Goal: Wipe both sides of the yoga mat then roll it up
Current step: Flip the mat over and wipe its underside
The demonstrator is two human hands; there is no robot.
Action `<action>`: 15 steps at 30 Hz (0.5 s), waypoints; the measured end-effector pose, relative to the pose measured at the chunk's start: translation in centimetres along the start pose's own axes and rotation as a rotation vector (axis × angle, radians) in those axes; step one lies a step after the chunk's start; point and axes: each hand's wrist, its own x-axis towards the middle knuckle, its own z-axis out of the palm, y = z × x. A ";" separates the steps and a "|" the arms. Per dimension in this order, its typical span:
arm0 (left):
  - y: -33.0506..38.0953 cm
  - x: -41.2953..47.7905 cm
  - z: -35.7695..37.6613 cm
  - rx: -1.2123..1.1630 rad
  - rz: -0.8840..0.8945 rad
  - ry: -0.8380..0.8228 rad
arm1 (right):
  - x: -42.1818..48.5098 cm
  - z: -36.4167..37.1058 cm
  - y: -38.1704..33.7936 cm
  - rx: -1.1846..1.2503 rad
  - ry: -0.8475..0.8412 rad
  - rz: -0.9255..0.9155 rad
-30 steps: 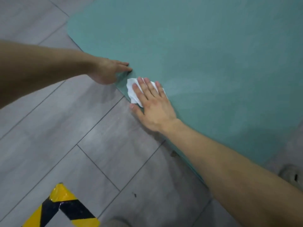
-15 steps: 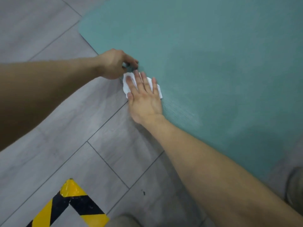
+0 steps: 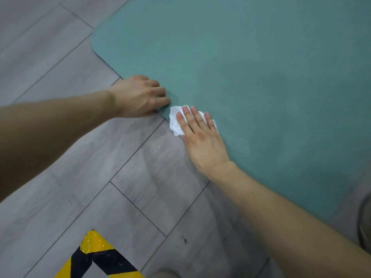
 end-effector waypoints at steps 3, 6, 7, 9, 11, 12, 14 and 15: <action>0.4 1.2 -0.3 0.042 0.092 0.068 | -1.1 -1.7 1.1 0.025 -0.035 0.031; 1.7 3.0 -1.1 0.009 0.131 0.156 | -3.4 -3.8 3.1 0.058 -0.076 0.146; 2.3 3.6 -1.6 -0.009 0.139 0.177 | -4.4 -4.8 3.8 0.093 -0.097 0.186; 4.2 4.8 -2.5 -0.054 0.161 0.218 | -6.9 -7.0 5.6 0.227 -0.117 0.266; 7.1 6.1 -3.2 -0.110 0.204 0.241 | -9.5 -9.0 8.5 0.380 -0.023 0.434; 8.7 6.8 -3.5 -0.139 0.228 0.252 | -10.5 -9.6 10.4 0.392 0.058 0.542; 11.5 8.1 -4.1 -0.204 0.280 0.257 | -11.7 -9.4 13.8 0.309 0.118 0.700; 12.5 8.6 -4.3 -0.232 0.306 0.247 | -11.9 -8.8 14.7 0.268 0.088 0.728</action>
